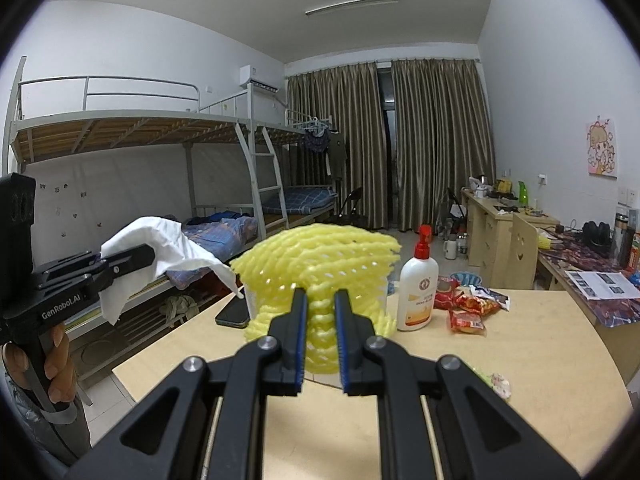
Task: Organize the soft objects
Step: 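Lift the cloth and mesh sleeve and carry both over the white foam box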
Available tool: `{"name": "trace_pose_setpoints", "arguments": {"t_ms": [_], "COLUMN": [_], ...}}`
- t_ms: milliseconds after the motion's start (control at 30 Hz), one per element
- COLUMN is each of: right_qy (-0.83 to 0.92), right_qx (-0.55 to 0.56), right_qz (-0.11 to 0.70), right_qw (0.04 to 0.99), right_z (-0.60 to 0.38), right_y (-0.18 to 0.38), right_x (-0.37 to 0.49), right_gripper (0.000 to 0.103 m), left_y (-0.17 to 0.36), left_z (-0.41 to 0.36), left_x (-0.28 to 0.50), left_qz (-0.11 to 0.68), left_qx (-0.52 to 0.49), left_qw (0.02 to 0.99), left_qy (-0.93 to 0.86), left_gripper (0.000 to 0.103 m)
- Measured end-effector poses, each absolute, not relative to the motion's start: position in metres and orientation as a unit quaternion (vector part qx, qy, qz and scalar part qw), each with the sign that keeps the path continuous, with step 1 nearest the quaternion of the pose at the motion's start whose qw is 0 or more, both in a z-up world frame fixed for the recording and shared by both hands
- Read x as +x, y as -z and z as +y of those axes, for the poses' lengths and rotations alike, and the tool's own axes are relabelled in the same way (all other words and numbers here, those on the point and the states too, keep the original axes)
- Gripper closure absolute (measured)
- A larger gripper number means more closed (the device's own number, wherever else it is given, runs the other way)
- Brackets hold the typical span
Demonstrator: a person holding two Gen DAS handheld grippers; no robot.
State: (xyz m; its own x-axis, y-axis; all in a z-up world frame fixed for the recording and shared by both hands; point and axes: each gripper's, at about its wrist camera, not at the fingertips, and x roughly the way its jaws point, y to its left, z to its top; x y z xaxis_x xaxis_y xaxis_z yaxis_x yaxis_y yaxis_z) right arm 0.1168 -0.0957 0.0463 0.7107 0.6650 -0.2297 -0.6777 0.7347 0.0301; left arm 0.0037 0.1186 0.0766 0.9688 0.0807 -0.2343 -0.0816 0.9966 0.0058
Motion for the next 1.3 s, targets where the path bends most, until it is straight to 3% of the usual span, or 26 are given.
{"name": "trace_pose_setpoints", "arguments": {"t_ms": [1300], "right_qy": [-0.374], "right_qx": [-0.027], "right_qz": [0.13], "right_qw": [0.918], "right_z": [-0.062], "right_y": [-0.065], "right_x": [0.188], "right_gripper": [0.087], "left_y": [-0.094], "left_z": [0.158], "left_x": [0.123], "left_qz": [0.145], "left_qx": [-0.02], "left_qw": [0.989], "left_qy": [-0.034], "left_gripper": [0.093]}}
